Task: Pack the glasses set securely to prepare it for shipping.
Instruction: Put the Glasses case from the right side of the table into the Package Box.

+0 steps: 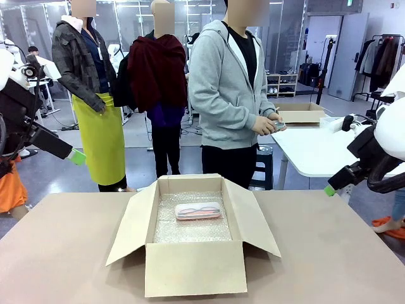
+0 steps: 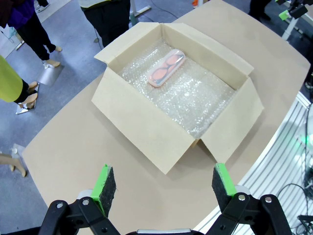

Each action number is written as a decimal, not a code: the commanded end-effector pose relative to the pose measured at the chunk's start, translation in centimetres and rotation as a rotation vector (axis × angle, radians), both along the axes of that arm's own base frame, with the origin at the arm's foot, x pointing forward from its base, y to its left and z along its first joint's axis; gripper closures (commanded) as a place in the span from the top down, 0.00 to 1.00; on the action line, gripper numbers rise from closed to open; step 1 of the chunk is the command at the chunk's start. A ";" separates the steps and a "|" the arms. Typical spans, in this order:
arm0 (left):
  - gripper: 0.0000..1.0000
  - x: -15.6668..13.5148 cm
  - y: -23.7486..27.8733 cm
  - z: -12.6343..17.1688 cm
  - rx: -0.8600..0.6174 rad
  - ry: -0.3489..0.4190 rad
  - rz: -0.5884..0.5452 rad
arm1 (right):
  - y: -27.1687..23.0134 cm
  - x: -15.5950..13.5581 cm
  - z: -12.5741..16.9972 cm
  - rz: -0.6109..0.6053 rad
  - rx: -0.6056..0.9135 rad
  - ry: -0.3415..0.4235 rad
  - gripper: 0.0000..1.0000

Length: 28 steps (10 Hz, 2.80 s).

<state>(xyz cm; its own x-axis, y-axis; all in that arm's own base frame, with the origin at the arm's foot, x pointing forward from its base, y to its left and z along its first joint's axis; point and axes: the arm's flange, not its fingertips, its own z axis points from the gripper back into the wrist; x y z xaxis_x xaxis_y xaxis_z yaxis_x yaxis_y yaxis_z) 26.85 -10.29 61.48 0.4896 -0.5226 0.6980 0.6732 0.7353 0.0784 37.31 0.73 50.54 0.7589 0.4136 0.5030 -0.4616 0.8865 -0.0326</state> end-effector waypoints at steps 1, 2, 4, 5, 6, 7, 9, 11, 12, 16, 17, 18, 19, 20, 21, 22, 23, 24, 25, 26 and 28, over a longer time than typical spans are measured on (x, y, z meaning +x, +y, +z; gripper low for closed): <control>1.00 0.0 0.2 0.1 -0.004 -0.003 -0.006 | -0.1 0.0 -0.1 0.003 -0.001 0.004 1.00; 1.00 0.0 0.2 0.1 -0.004 -0.003 -0.006 | -0.1 0.0 -0.1 0.003 -0.001 0.004 1.00; 1.00 0.0 0.2 0.1 -0.004 -0.003 -0.006 | -0.1 0.0 -0.1 0.003 -0.001 0.004 1.00; 1.00 0.0 0.2 0.1 -0.004 -0.003 -0.006 | -0.1 0.0 -0.1 0.003 -0.001 0.004 1.00; 1.00 0.0 0.2 0.1 -0.004 -0.003 -0.006 | -0.1 0.0 -0.1 0.003 -0.001 0.004 1.00; 1.00 0.0 0.2 0.1 -0.004 -0.003 -0.006 | -0.1 0.0 -0.1 0.003 -0.001 0.004 1.00; 1.00 0.0 0.2 0.1 -0.004 -0.003 -0.006 | -0.1 0.0 -0.1 0.003 -0.001 0.004 1.00; 1.00 0.0 0.2 0.1 -0.004 -0.003 -0.006 | -0.1 0.0 -0.1 0.003 -0.001 0.004 1.00; 1.00 0.0 0.2 0.1 -0.004 -0.003 -0.006 | -0.1 0.0 -0.1 0.003 -0.001 0.004 1.00; 1.00 0.0 0.2 0.1 -0.004 -0.003 -0.006 | -0.1 0.0 -0.1 0.003 -0.001 0.004 1.00; 1.00 0.0 0.2 0.1 -0.004 -0.003 -0.006 | -0.1 0.0 -0.1 0.003 -0.001 0.004 1.00; 1.00 0.0 0.2 0.1 -0.004 -0.003 -0.006 | -0.1 0.0 -0.1 0.003 -0.001 0.004 1.00; 1.00 0.0 0.2 0.1 -0.004 -0.003 -0.006 | -0.1 0.0 -0.1 0.003 -0.001 0.004 1.00; 1.00 0.0 0.2 0.1 -0.004 -0.003 -0.006 | -0.1 0.0 -0.1 0.003 -0.001 0.004 1.00; 1.00 0.0 0.2 0.1 -0.004 -0.003 -0.006 | -0.1 0.0 -0.1 0.003 -0.001 0.004 1.00; 1.00 0.0 0.2 0.1 -0.004 -0.003 -0.006 | -0.1 0.0 -0.1 0.003 -0.001 0.004 1.00; 1.00 0.0 0.2 0.1 -0.004 -0.003 -0.006 | -0.1 0.0 -0.1 0.003 -0.001 0.004 1.00; 1.00 0.0 0.2 0.1 -0.004 -0.003 -0.006 | -0.1 0.0 -0.1 0.003 -0.001 0.004 1.00; 1.00 0.0 0.2 0.1 -0.004 -0.003 -0.006 | -0.1 0.0 -0.1 0.003 -0.001 0.004 1.00; 1.00 0.0 0.2 0.1 -0.004 -0.003 -0.006 | -0.1 0.0 -0.1 0.003 -0.001 0.004 1.00; 1.00 0.0 0.2 0.1 -0.004 -0.003 -0.006 | -0.1 0.0 -0.1 0.003 -0.001 0.004 1.00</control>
<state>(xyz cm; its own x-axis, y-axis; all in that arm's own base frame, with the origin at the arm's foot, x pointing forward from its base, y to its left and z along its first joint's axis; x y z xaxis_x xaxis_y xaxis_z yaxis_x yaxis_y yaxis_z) 26.85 -10.29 61.48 0.4896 -0.5226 0.6980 0.6732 0.7353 0.0784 37.31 0.73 50.54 0.7589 0.4136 0.5030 -0.4616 0.8865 -0.0326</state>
